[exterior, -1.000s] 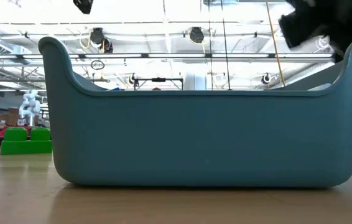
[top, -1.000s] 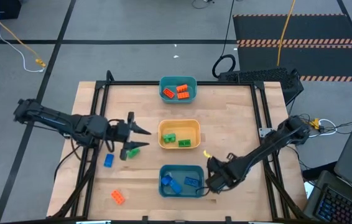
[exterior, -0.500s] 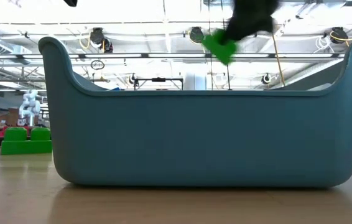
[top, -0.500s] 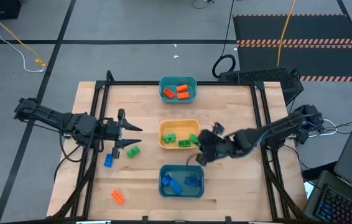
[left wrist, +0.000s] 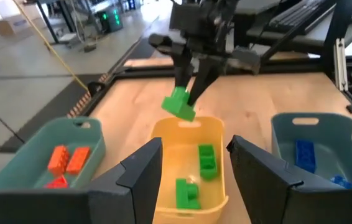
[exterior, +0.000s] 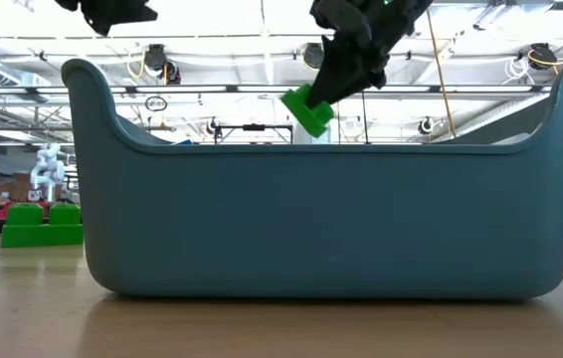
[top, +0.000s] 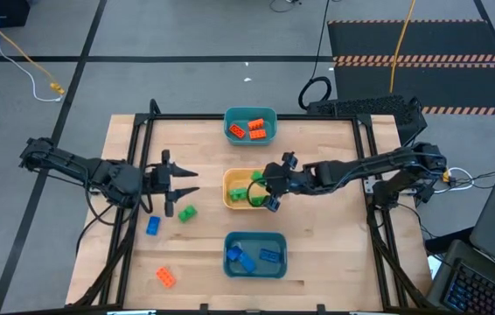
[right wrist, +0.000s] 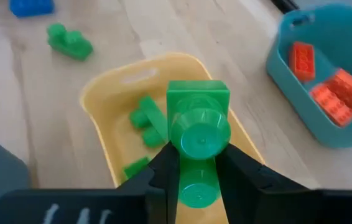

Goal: Sort & place blocks by color
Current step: Put the green game piece into the yellow bin, then put the blue game piece into the blue bin

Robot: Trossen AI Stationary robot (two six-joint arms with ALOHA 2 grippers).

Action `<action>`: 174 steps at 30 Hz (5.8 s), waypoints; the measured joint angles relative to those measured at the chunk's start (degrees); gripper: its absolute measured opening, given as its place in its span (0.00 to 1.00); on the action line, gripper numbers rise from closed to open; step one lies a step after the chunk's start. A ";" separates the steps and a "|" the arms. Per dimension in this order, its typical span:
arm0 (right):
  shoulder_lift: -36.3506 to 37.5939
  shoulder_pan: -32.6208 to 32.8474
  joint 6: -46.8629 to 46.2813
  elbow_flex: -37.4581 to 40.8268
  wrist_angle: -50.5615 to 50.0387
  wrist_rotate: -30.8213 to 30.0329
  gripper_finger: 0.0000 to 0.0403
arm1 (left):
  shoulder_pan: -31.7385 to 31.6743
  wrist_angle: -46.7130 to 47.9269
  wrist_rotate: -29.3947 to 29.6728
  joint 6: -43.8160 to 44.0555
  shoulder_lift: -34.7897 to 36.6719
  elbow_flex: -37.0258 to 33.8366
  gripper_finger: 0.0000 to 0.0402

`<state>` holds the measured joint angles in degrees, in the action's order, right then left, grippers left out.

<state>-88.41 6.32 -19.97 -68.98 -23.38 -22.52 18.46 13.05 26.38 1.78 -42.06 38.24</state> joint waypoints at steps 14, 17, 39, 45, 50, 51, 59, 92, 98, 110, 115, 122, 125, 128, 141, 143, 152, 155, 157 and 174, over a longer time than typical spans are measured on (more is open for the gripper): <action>0.01 -2.26 6.12 10.30 13.83 -0.11 0.48 | 0.02 19.22 0.31 20.72 -0.02 0.00 0.48; 0.00 -2.25 8.27 11.57 16.25 -0.16 0.53 | -0.06 22.27 0.75 24.09 -0.70 0.00 0.48; 2.51 -2.14 26.57 12.49 46.11 -1.41 0.56 | 0.48 33.74 -4.04 40.54 -17.15 -0.04 0.48; 6.59 -1.97 26.63 12.47 46.82 -1.49 0.57 | 0.55 37.25 -4.19 45.06 -18.66 -0.04 0.48; 9.33 -3.09 26.72 12.77 47.37 -1.58 0.57 | 0.55 37.28 -4.45 45.52 -21.59 -0.04 0.48; 9.45 -3.45 26.76 12.88 47.41 -1.65 0.57 | 0.52 36.97 -5.21 45.44 -22.47 -0.04 0.48; 10.52 -7.21 26.91 14.95 46.99 -1.47 0.57 | 0.65 36.47 -14.13 46.34 -27.82 0.39 0.51; 10.66 -7.87 26.67 14.94 46.82 -1.19 0.57 | -0.48 32.71 -18.50 56.54 -39.62 1.70 0.90; 10.63 -7.87 26.65 14.92 46.65 -1.19 0.57 | -0.48 29.55 -18.88 54.26 -40.64 1.70 0.83; 10.63 -7.87 26.65 14.92 46.27 -1.19 0.57 | -0.48 30.18 -18.44 52.28 -40.59 1.70 0.42; 10.63 -7.87 26.65 14.89 46.26 -1.19 0.57 | -0.77 29.58 -18.48 49.12 -40.45 1.73 0.31; 10.63 -7.87 26.65 14.87 46.29 -1.19 0.57 | -4.77 29.19 -19.01 42.80 -39.60 3.31 0.32; 10.63 -7.84 26.70 14.87 46.34 -1.19 0.57 | -6.75 29.22 -18.95 39.16 -39.58 5.99 0.36; 10.63 -7.86 26.73 14.87 46.43 -1.19 0.57 | -8.30 29.38 -17.28 34.70 -39.58 10.00 0.36; 10.63 -7.84 26.87 14.87 46.32 -1.19 0.57 | -11.58 15.62 -9.71 14.72 -40.38 20.03 0.35; 10.63 -7.84 26.89 14.87 46.30 -1.19 0.57 | -11.96 13.62 -9.74 13.09 -41.76 19.59 0.36; 10.63 -7.84 27.07 14.87 46.27 -1.19 0.57 | -14.06 7.04 -9.77 7.47 -49.08 19.50 0.37; 10.63 -7.84 28.09 14.87 46.25 -1.22 0.57 | -14.59 5.25 -9.76 7.26 -50.24 19.50 0.40; 10.63 -7.82 28.18 14.87 46.25 -1.23 0.57 | -14.71 5.30 -9.81 7.32 -50.51 19.50 0.43; 10.63 -7.73 28.20 14.87 45.57 -1.32 0.57 | -13.87 2.98 -9.85 7.25 -50.47 19.50 0.67</action>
<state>-77.78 -1.41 8.23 -54.11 22.19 -23.83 4.59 16.03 16.53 9.03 -92.53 57.74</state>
